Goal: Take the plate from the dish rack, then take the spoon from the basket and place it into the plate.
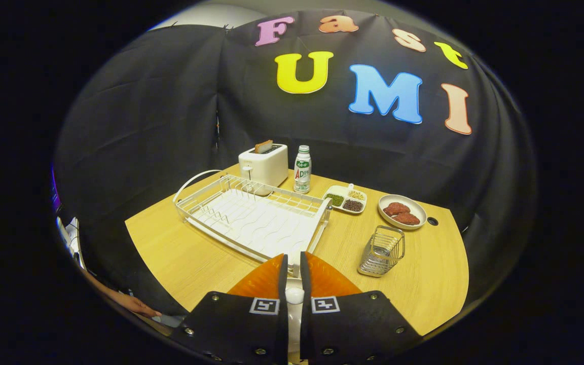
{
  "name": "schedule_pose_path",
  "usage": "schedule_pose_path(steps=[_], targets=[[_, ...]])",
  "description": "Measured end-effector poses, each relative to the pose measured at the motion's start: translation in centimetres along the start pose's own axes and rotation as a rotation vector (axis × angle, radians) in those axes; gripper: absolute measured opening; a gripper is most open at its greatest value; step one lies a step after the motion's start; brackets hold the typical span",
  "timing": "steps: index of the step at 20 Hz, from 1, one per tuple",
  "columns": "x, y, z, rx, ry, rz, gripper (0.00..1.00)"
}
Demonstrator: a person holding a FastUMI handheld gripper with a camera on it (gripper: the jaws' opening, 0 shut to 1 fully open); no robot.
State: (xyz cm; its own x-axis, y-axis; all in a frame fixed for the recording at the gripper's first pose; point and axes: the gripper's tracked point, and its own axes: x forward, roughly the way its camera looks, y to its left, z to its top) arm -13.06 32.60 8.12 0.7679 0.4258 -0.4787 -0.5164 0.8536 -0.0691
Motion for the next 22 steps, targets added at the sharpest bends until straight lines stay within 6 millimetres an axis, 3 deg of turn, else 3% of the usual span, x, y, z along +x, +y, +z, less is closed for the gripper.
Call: schedule_pose_path(steps=[8,12,14,15,17,22], targets=[[2.7,2.7,-1.3,-0.035,0.063,0.06,0.09],[3.7,2.6,-1.3,-0.034,0.076,0.064,0.16],[3.4,2.1,-0.5,-0.024,0.056,0.057,0.16],[3.1,1.7,0.0,-0.024,0.044,0.052,0.24],[2.5,0.9,0.9,-0.023,0.017,0.033,0.24],[-0.1,-3.1,3.9,0.019,-0.086,-0.064,0.24]])
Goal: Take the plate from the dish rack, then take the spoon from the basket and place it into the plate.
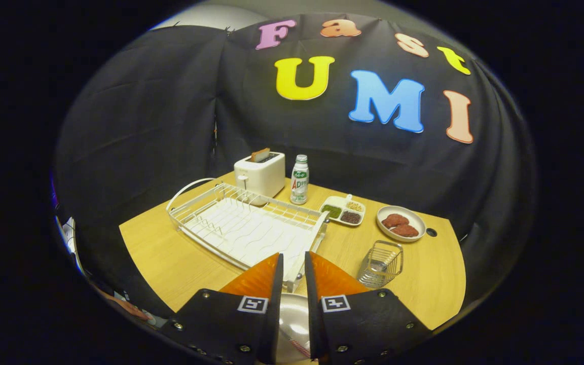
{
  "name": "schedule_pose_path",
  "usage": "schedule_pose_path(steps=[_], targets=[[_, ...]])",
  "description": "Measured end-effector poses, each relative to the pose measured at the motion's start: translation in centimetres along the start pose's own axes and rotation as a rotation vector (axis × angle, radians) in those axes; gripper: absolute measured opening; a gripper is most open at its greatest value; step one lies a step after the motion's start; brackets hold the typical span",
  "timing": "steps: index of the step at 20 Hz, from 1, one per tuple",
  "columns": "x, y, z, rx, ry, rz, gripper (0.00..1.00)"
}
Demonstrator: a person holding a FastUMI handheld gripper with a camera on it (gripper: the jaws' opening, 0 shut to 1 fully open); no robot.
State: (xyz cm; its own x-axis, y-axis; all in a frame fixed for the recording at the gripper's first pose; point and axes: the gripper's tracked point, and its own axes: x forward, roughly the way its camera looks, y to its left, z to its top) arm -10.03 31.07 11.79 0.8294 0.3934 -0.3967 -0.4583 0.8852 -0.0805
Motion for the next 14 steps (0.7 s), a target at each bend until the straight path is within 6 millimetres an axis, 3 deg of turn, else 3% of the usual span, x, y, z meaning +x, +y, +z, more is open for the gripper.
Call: schedule_pose_path(steps=[10,13,14], targets=[[-7.8,-11.3,8.6,0.113,-0.259,-0.292,0.24],[-9.8,-13.1,10.0,0.144,-0.344,-0.351,0.95],[-10.2,-13.3,10.0,0.148,-0.353,-0.36,0.96]])
